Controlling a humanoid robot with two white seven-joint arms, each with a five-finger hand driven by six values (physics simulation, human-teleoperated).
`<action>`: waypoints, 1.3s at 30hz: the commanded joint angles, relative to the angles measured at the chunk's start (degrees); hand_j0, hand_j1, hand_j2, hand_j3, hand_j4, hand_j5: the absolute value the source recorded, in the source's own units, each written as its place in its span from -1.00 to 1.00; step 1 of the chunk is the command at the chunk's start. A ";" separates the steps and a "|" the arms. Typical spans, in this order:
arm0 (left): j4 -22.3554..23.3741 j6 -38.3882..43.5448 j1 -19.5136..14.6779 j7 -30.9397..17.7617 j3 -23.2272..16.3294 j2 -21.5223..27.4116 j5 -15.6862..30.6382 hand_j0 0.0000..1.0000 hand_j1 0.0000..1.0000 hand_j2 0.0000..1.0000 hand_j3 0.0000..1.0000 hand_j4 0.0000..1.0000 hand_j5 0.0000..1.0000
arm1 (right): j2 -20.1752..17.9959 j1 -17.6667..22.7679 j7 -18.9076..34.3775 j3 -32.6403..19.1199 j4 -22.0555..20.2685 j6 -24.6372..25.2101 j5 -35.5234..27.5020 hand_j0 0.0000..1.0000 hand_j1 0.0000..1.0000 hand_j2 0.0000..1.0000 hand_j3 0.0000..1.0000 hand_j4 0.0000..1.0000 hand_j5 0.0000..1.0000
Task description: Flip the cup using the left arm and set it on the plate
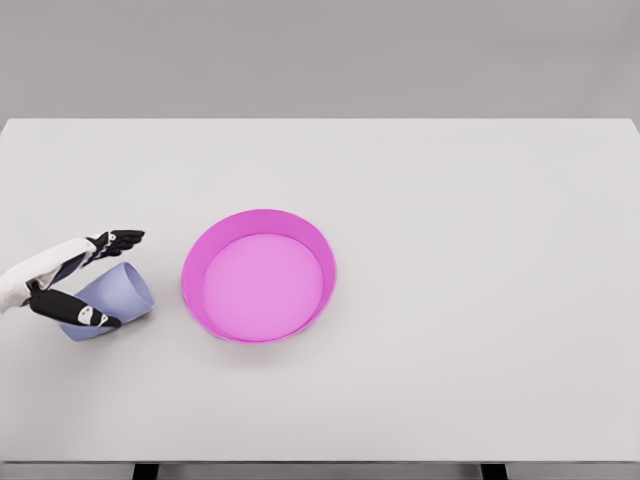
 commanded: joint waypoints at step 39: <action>0.85 -9.08 1.32 5.61 2.14 -1.39 4.88 0.19 0.19 0.19 0.19 0.19 0.19 | -0.02 0.00 0.00 0.00 0.01 -0.07 -0.01 1.00 1.00 1.00 1.00 1.00 1.00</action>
